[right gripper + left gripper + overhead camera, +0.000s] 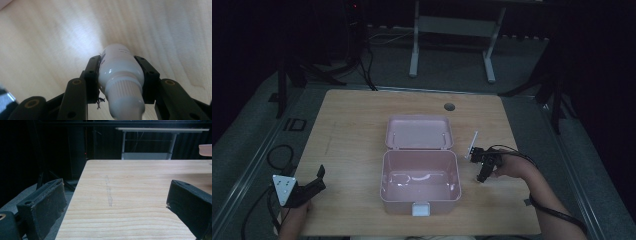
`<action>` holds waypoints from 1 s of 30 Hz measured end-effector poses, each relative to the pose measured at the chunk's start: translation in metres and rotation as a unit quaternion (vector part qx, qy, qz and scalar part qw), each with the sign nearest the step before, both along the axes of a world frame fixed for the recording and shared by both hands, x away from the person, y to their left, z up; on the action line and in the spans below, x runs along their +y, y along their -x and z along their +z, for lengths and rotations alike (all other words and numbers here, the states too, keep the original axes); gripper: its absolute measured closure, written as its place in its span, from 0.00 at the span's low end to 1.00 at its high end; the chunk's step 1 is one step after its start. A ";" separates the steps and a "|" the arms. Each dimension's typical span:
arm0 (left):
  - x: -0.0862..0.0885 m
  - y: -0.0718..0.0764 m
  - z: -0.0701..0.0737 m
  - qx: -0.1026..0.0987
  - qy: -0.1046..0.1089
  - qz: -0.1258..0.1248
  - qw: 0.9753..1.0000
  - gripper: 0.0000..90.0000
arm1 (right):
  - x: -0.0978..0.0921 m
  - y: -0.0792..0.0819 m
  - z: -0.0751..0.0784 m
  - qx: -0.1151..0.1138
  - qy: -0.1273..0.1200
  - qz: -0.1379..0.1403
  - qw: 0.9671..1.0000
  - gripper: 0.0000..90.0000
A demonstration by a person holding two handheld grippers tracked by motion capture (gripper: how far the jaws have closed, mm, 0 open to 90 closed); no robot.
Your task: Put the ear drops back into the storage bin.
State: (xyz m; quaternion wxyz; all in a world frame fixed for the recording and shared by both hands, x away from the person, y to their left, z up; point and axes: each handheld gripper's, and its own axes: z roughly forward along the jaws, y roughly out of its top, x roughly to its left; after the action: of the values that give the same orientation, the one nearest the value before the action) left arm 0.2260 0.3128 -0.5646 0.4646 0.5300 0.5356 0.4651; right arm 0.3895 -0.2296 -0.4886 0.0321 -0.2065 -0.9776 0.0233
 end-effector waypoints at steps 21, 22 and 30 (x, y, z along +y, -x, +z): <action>0.000 0.000 0.000 0.001 0.001 0.001 1.000 0.03 | 0.014 0.054 0.009 -0.010 0.027 0.236 0.971 0.66; 0.000 0.000 0.000 0.001 0.001 0.001 1.000 0.03 | 0.014 0.055 0.009 -0.011 0.026 0.241 0.970 0.66; 0.000 0.000 0.000 0.001 0.001 0.001 1.000 0.03 | 0.014 0.057 0.018 -0.014 0.021 0.236 0.971 0.66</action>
State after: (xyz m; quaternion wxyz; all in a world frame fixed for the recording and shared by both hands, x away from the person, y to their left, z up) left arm 0.2263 0.3129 -0.5645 0.4640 0.5294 0.5376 0.4642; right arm 0.3327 -0.2155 -0.4707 0.0076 0.0294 -0.9984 0.0479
